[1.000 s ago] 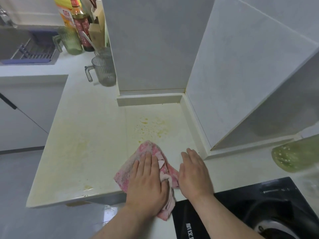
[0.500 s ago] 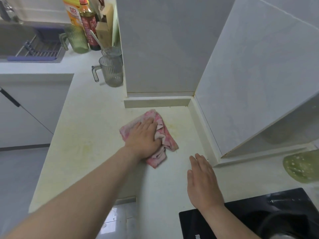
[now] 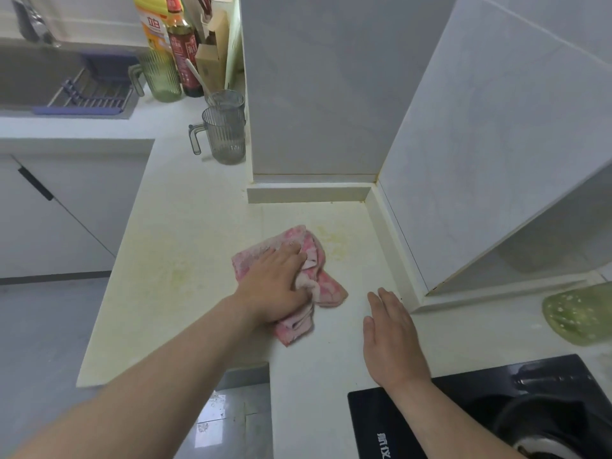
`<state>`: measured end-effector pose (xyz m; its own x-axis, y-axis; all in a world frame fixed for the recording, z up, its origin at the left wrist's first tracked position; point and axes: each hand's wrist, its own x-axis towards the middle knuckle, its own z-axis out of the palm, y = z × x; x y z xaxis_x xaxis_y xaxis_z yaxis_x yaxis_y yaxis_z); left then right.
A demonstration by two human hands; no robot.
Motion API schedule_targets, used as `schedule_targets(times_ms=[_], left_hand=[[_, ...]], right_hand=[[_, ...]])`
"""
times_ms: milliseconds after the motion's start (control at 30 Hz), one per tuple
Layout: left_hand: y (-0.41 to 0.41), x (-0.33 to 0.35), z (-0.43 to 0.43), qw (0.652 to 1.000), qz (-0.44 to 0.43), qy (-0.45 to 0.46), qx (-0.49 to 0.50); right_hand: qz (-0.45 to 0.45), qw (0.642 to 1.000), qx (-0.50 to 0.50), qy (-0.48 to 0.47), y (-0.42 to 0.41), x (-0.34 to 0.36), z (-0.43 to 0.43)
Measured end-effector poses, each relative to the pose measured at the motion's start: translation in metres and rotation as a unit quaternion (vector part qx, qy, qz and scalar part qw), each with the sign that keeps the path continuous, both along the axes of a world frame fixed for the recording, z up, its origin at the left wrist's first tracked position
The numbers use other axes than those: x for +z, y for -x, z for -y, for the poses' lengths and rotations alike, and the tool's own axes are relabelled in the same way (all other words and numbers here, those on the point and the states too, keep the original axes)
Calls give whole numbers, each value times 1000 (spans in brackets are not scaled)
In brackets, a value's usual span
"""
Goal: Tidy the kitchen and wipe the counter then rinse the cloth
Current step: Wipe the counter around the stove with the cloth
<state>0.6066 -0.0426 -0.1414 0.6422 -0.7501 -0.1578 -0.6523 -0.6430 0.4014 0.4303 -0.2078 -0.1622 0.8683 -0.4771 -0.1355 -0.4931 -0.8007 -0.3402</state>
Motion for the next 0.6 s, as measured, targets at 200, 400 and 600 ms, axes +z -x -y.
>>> schedule_targets(times_ms=[200,400,600], left_hand=[[37,-1,-22,999,-25,31,-14],[53,-5,-23,998,-4,52,37],[48,-9,-10,997,35,-11,62]], right_hand=[[11,1000,-4,-18,0,4,-2],[9,1000,-9,-16,0,6,-2],[4,1000,-13,-16,0,4,-3]])
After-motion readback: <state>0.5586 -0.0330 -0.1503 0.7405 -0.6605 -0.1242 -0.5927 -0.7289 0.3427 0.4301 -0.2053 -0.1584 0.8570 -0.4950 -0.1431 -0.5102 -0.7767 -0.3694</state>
